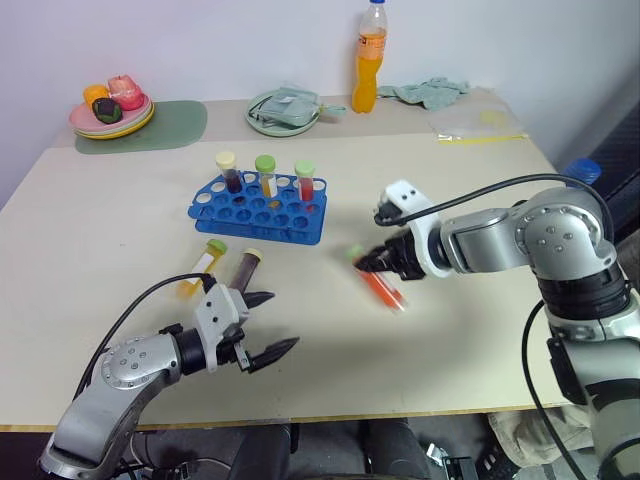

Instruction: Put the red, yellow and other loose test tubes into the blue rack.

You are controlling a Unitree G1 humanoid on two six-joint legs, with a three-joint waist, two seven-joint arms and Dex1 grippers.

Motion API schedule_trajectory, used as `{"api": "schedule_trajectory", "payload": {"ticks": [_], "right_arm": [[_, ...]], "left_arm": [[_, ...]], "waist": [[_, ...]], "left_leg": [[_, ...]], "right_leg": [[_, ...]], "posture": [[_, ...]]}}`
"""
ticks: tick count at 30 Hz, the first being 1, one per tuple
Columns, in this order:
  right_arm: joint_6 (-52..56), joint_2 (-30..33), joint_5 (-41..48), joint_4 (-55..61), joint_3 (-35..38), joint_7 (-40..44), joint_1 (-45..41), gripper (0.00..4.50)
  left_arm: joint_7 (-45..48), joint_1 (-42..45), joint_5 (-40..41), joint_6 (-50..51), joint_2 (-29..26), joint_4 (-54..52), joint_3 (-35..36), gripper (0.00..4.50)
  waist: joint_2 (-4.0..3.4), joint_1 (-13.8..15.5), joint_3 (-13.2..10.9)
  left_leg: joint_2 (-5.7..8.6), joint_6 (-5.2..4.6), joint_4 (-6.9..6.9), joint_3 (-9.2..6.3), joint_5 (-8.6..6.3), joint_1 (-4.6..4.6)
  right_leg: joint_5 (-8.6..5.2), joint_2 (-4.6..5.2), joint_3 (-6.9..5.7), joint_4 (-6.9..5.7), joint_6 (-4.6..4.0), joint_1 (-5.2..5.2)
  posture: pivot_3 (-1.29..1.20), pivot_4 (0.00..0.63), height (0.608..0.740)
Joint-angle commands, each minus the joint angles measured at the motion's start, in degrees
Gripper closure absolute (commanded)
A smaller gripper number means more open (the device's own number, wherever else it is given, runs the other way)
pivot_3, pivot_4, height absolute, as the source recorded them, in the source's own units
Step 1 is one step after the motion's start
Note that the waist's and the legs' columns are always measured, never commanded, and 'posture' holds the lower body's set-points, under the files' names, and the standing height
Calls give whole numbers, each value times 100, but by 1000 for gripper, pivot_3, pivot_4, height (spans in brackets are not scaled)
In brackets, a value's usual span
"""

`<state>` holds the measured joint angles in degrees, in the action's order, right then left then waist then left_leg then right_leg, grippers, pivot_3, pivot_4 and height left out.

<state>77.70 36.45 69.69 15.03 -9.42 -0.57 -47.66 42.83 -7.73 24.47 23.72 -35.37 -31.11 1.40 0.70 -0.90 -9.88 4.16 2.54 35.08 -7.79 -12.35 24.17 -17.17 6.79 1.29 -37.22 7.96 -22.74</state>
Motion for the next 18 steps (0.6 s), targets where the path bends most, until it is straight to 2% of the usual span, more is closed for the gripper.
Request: {"api": "schedule_trajectory", "payload": {"ticks": [1, 4, 9, 14, 18], "right_arm": [[-2543, -532, -1638, 950, 39, 814, 584, 3785], [-4231, -1456, -2970, 529, -330, 847, 911, 3785], [-6290, -2717, -4426, -727, -653, 1056, 1007, 3785], [-7608, -3547, -5337, -2133, -775, 1255, 1018, 3785], [-8014, -3897, -5624, -2798, -683, 1396, 948, 3785]], "left_arm": [[-448, 189, 288, 68, 297, 124, 547, 0], [-754, 340, 244, 62, 466, 348, 812, 0], [-1058, 562, 219, 2, 597, 817, 1146, 0], [-1062, 549, 41, -194, 627, 1084, 1113, 0], [-1051, 490, -26, -276, 668, 1123, 1060, 0]], "waist": [[-1, 0, -1], [2, -22, 2], [0, -41, 3], [0, -40, 3], [-2, -40, 2]], "left_leg": [[2, 0, 1, 0, 0, 0], [3, 1, 5, 1, 0, -1], [3, 12, 2, 1, 7, -12], [4, 19, -2, -4, 11, -15], [3, 24, -6, -10, 13, -16]], "right_leg": [[1, -1, -2, -1, 2, 0], [2, -2, -1, -8, 4, -1], [5, -6, 5, -24, 1, -6], [7, -6, 11, -25, -2, -7], [9, -6, 12, -25, -5, -9]], "posture": [[0, 150, 740], [0, 150, 740], [0, 150, 740], [0, 150, 740], [0, 150, 740]]}}
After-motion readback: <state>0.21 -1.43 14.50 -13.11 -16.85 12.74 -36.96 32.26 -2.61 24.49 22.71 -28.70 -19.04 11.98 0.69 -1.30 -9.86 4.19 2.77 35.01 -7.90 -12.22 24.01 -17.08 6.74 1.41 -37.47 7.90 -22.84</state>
